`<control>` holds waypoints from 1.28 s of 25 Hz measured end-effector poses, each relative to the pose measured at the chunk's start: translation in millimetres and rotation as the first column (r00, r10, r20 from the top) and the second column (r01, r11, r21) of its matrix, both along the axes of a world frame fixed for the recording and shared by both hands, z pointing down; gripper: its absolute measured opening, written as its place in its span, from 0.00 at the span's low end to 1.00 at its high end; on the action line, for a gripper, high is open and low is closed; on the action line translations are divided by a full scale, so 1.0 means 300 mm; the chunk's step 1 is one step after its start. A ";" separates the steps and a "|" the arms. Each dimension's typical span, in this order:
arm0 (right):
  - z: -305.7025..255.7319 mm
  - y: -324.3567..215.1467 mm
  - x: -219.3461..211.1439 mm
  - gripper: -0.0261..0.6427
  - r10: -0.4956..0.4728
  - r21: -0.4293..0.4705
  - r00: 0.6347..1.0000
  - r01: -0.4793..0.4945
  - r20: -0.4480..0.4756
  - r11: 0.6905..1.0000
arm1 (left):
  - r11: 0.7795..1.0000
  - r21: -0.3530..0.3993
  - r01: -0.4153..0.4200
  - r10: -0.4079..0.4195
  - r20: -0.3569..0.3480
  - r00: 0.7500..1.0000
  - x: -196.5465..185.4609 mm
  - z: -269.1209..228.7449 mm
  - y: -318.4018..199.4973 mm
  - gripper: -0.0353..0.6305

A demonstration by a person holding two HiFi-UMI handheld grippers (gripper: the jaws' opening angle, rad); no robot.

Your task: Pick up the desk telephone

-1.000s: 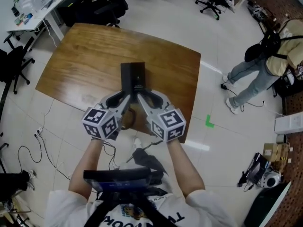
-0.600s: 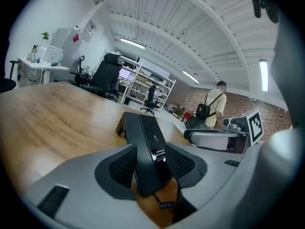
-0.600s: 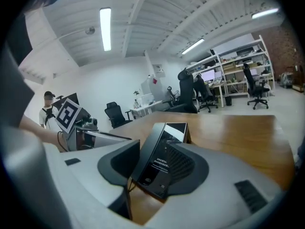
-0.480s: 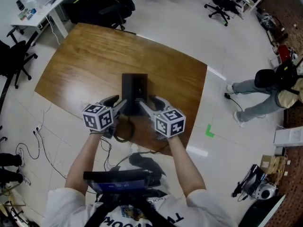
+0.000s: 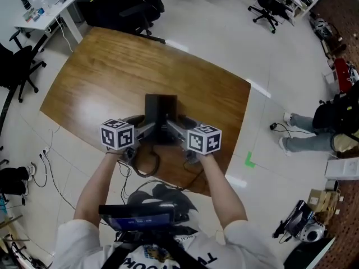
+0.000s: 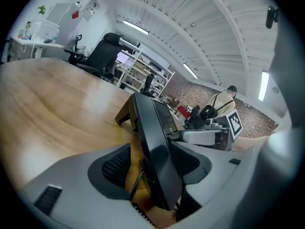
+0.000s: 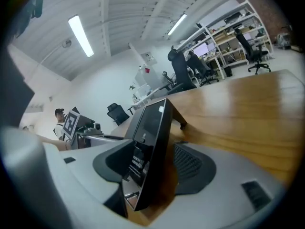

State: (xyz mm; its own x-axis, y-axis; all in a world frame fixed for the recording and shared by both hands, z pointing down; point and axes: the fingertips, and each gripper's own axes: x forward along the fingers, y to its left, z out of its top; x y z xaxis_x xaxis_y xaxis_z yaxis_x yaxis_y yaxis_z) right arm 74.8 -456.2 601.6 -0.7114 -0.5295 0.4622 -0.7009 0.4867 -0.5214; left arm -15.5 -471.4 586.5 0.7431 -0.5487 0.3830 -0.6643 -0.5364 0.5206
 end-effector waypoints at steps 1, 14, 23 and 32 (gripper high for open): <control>0.008 -0.010 -0.001 0.44 0.002 -0.012 1.000 -0.002 0.010 1.000 | 1.000 -0.006 -0.012 0.012 0.002 1.000 0.004 0.008 -0.004 0.45; -0.006 -0.095 -0.100 0.50 -0.121 -0.112 0.978 0.141 0.171 0.984 | 0.976 -0.097 -0.195 0.190 -0.059 0.980 0.096 0.050 -0.022 0.49; 0.017 -0.094 -0.136 0.48 -0.163 -0.119 0.978 0.178 0.129 0.977 | 0.968 -0.124 -0.217 0.209 -0.074 0.975 0.129 0.057 -0.038 0.47; -0.023 -0.071 -0.141 0.46 -0.144 -0.068 0.980 0.154 0.135 0.986 | 0.984 -0.076 -0.160 0.154 -0.073 0.985 0.114 0.005 -0.019 0.45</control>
